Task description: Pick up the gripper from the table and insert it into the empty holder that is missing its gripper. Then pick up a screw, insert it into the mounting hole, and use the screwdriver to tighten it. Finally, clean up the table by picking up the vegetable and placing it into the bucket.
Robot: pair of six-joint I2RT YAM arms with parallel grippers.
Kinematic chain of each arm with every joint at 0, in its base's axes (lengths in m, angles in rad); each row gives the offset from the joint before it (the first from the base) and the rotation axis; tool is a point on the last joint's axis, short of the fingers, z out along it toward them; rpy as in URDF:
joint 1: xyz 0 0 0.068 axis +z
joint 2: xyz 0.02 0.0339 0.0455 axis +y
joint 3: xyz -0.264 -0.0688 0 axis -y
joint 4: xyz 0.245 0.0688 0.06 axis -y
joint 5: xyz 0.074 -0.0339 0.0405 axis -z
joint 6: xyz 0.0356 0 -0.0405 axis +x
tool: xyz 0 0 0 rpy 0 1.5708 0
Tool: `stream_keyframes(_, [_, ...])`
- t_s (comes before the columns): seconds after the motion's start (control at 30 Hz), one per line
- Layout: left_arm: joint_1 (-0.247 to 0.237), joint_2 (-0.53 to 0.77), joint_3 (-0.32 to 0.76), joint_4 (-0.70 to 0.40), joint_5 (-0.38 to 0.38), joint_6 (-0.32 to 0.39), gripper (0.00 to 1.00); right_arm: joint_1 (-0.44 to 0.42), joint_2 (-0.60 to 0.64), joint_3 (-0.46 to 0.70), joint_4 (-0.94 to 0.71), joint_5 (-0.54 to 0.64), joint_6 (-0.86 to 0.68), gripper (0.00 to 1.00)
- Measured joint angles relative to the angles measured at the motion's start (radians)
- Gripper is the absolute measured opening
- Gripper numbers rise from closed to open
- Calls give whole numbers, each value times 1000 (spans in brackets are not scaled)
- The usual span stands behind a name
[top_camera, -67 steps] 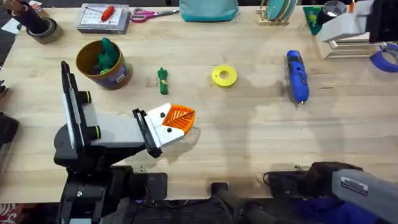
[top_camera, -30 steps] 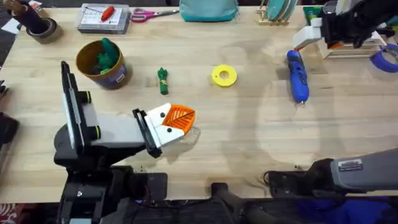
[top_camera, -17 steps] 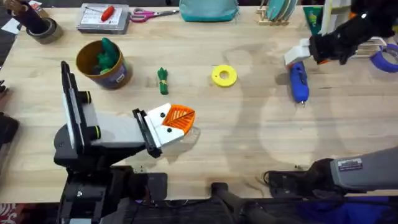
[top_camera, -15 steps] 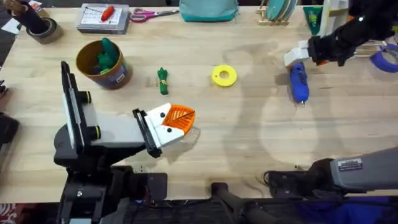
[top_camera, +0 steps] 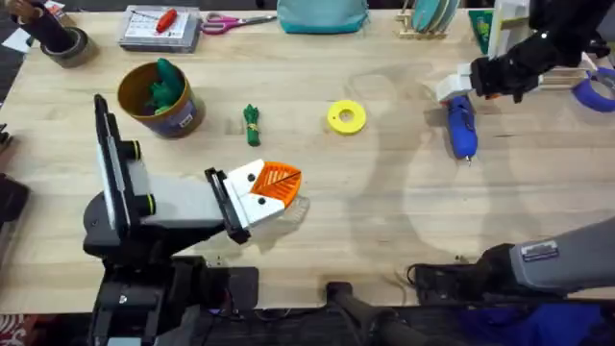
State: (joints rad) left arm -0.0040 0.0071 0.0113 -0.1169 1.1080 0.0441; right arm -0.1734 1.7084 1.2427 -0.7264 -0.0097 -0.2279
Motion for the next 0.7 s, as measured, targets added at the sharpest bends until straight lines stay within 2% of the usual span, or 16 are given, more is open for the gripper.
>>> stream_keyframes(0.7, [0, 0, 0, 0, 0, 0, 7, 0, 133, 40, 29, 2, 18, 997])
